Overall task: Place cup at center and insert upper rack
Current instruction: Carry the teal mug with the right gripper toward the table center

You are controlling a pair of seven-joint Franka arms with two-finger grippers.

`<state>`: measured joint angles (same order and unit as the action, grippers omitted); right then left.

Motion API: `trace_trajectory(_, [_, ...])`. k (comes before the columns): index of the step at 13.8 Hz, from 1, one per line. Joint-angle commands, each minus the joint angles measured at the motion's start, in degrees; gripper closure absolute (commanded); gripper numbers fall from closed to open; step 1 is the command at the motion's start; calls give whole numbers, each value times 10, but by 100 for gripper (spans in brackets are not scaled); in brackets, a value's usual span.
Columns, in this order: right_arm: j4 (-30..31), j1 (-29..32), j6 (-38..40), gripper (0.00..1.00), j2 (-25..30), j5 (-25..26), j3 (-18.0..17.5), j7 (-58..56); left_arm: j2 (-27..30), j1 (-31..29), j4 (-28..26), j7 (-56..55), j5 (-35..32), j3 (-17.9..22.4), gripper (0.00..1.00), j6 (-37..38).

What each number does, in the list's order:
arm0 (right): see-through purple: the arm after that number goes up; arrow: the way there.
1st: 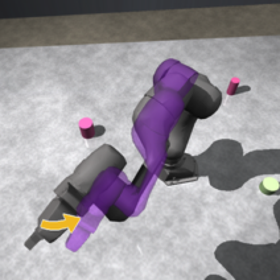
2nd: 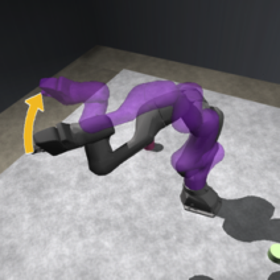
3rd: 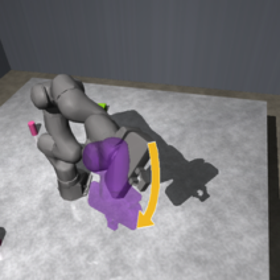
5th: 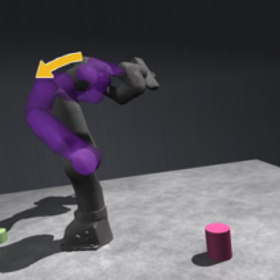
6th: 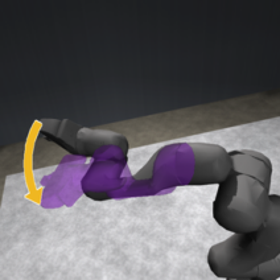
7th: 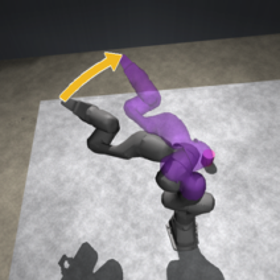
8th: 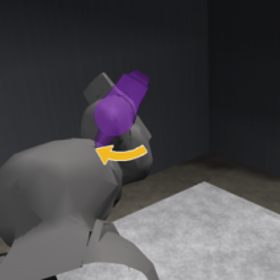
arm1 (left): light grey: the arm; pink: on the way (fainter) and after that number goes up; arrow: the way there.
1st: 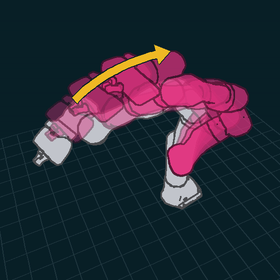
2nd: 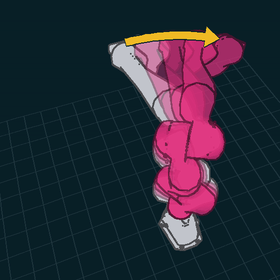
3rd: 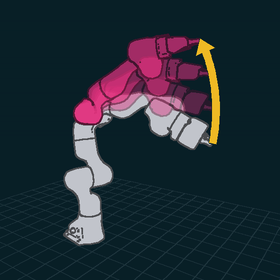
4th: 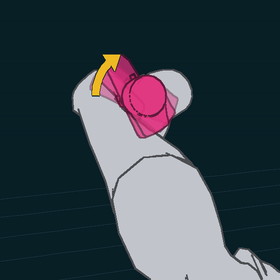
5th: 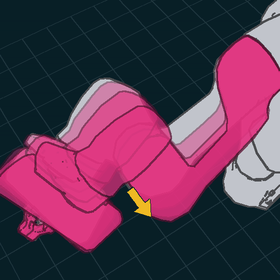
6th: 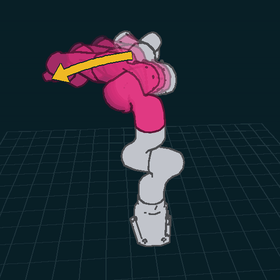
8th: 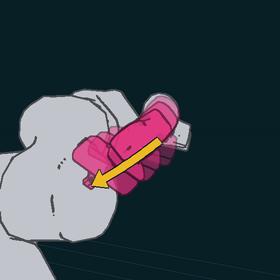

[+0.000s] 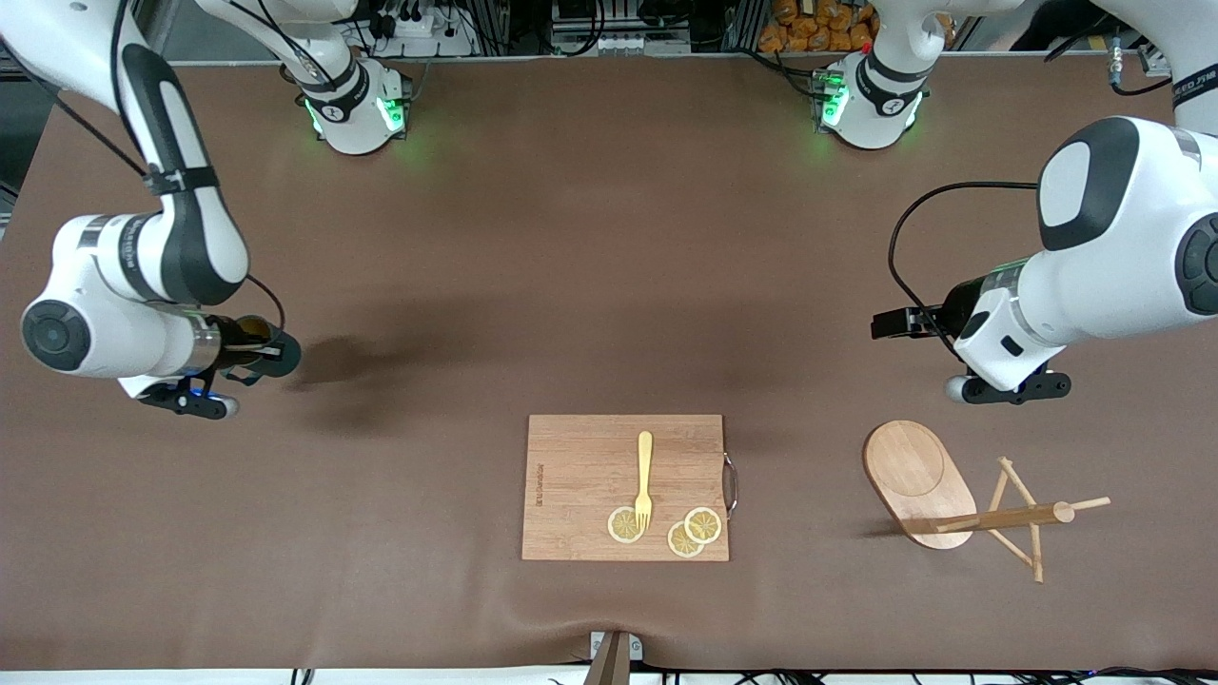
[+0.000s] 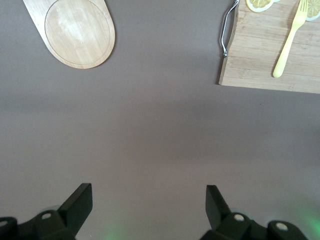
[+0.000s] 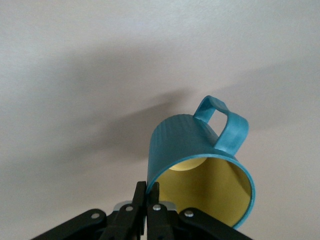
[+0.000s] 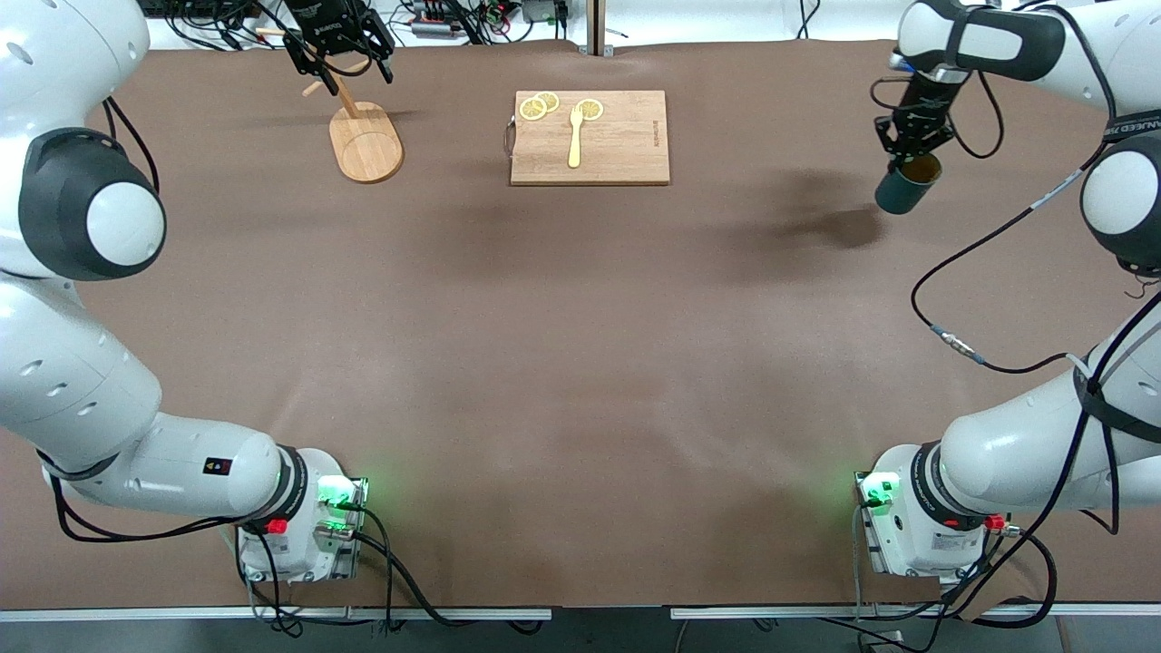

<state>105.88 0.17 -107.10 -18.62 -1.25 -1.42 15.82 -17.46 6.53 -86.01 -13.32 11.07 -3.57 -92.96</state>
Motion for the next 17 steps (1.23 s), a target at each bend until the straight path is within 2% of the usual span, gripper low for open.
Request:
trace_trajectory(1, [6,-45,16,100,25,-43,-2,101,-7,3,14,-7,4,1,0,-2])
trace_trajectory(2, [6,-60,16,100,28,-63,-2,129,-7,3,14,-7,4,1,0,-2])
trace_trajectory(5, [1,-120,8,100,30,-79,-3,254,-12,4,14,-9,4,1,0,-9])
trace_trajectory(8, [2,-161,-21,100,27,-160,-2,322,-14,10,14,-41,5,1,0,-19])
trace_trajectory(13, [-1,-281,-117,100,10,-173,-2,518,-24,31,15,-110,5,1,0,-42])
trace_trajectory(17, [-21,-361,-203,100,-38,-176,-2,644,-29,35,21,-132,4,1,0,-52])
